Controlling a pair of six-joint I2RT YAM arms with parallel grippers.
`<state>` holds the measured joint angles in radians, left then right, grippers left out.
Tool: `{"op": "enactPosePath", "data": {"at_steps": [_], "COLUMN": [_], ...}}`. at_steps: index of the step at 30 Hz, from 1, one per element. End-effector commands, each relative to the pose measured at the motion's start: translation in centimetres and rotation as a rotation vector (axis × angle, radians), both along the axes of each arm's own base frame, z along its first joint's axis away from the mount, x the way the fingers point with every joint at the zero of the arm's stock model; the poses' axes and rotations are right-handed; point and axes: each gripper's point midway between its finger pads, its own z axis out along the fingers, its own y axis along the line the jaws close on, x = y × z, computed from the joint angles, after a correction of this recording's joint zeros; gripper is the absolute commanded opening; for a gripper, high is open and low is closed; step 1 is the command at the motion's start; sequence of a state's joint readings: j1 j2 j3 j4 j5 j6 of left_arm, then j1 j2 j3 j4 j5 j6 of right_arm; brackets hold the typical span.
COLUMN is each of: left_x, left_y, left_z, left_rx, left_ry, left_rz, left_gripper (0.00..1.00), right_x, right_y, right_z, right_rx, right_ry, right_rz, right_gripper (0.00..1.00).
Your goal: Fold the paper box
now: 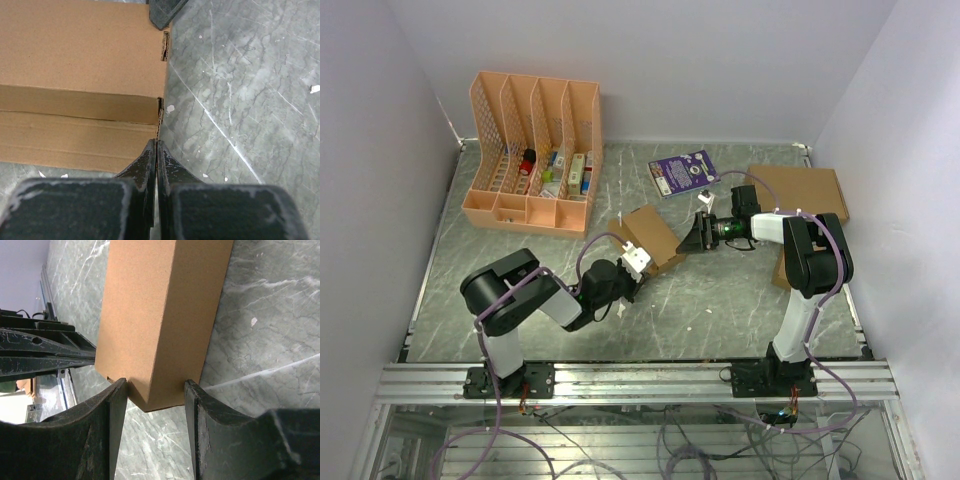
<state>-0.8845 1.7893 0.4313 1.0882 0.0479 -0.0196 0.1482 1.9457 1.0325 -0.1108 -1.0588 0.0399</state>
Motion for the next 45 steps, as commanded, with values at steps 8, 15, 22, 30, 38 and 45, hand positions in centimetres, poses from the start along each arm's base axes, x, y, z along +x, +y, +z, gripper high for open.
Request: {"op": "enactPosePath", "data": {"at_steps": [8, 15, 22, 30, 38, 45], "left_x": [1.6, 1.8, 2.0, 2.2, 2.0, 2.0], "left_y": [-0.7, -0.7, -1.0, -1.1, -1.3, -1.8], "left_z": [3.0, 3.8, 3.9, 4.3, 4.4, 5.1], "left_rx": [-0.041, -0.035, -0.021, 0.000, 0.009, 0.018], "left_ry": [-0.042, -0.061, -0.063, -0.072, -0.072, -0.087], "left_rz": [0.038, 0.042, 0.035, 0.031, 0.008, -0.011], "left_gripper": [0.07, 0.07, 0.07, 0.07, 0.07, 0.07], "right_x": [-0.6, -0.7, -0.7, -0.9, -0.9, -0.8], "right_y": [0.3, 0.3, 0.4, 0.5, 0.5, 0.6], "right_z": [-1.6, -1.6, -1.7, -1.7, -1.7, -1.6], "right_rx": [-0.040, -0.042, -0.044, -0.046, -0.047, -0.048], "right_ry": [0.026, 0.027, 0.029, 0.026, 0.023, 0.021], "right_rz": [0.015, 0.017, 0.020, 0.029, 0.030, 0.029], "right_gripper": [0.47, 0.47, 0.48, 0.47, 0.47, 0.47]}}
